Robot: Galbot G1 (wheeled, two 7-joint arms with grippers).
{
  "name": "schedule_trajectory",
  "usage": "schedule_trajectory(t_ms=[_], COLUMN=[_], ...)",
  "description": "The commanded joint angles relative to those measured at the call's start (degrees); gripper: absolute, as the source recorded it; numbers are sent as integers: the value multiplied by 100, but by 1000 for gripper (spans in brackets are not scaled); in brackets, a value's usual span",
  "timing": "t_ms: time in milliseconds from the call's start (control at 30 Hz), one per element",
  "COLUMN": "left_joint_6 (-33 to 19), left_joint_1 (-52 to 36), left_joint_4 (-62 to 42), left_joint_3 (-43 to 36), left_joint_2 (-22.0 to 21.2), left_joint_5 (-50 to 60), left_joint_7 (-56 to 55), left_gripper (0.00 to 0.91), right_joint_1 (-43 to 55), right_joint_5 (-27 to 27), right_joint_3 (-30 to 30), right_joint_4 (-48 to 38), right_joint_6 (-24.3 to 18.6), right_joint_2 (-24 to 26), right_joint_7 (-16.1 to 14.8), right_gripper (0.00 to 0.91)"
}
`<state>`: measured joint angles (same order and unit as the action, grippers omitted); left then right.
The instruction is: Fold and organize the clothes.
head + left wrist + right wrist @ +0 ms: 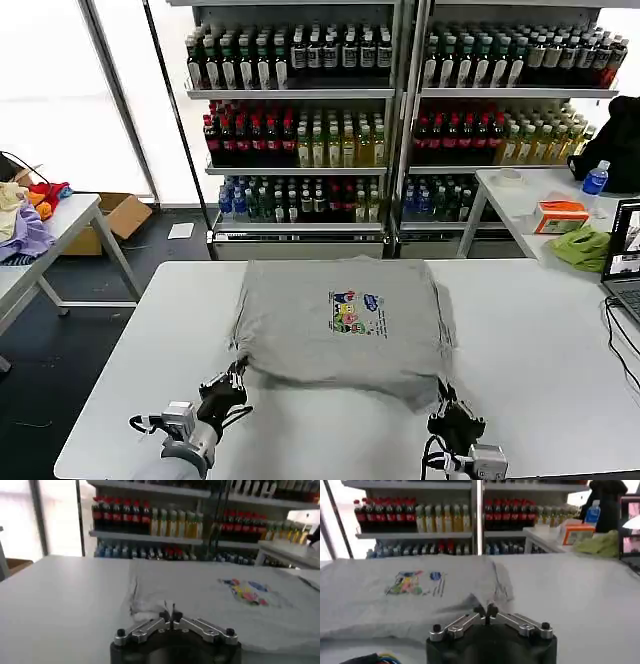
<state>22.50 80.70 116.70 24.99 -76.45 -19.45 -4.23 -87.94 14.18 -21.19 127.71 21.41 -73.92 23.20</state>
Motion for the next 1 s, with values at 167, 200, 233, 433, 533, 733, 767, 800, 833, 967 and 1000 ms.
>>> schedule_trajectory(t_ms=[167, 200, 233, 433, 533, 733, 767, 800, 833, 967, 1000], left_joint_6=[-455, -469, -472, -431, -405, -374, -376, -379, -380, -382, -380], left_joint_1=[-993, -1080, -1177, -1749, -2007, -2457, -2516, -2555, -2585, -2748, -2770], left_joint_4=[-607, -709, -804, -1549, -1871, -2382, -2454, -2502, -2538, -2721, -2756], left_joint_3=[-131, -178, -218, -369, -442, -583, -602, -618, -631, -682, -688], left_joint_2=[-44, -49, -59, -81, -66, -87, -86, -84, -82, -81, -80], left_joint_5=[-223, -209, -206, -212, -226, -264, -284, -292, -293, -290, -291], left_joint_7=[-140, -148, -150, -189, -212, -262, -270, -269, -274, -276, -274], left_gripper=[0, 0, 0, 0, 0, 0, 0, 0, 0, 0, 0], right_joint_1=[1176, 1326, 1435, 2150, 2530, 3158, 3334, 3443, 3511, 3926, 3974], right_joint_5=[-33, -27, -25, 61, 73, 98, 129, 151, 158, 283, 306], right_joint_3=[-155, -137, -121, 27, 133, 294, 297, 306, 321, 457, 468], right_joint_4=[-614, -745, -841, -1763, -2189, -2785, -2878, -2962, -3022, -3374, -3416], right_joint_6=[-41, -29, -13, 86, 112, 169, 198, 221, 228, 439, 474], right_joint_2=[-65, -54, -45, 2, 38, 30, 18, 15, 13, -2, -9], right_joint_7=[-334, -351, -361, -567, -613, -625, -633, -636, -635, -627, -632], right_gripper=[0, 0, 0, 0, 0, 0, 0, 0, 0, 0, 0])
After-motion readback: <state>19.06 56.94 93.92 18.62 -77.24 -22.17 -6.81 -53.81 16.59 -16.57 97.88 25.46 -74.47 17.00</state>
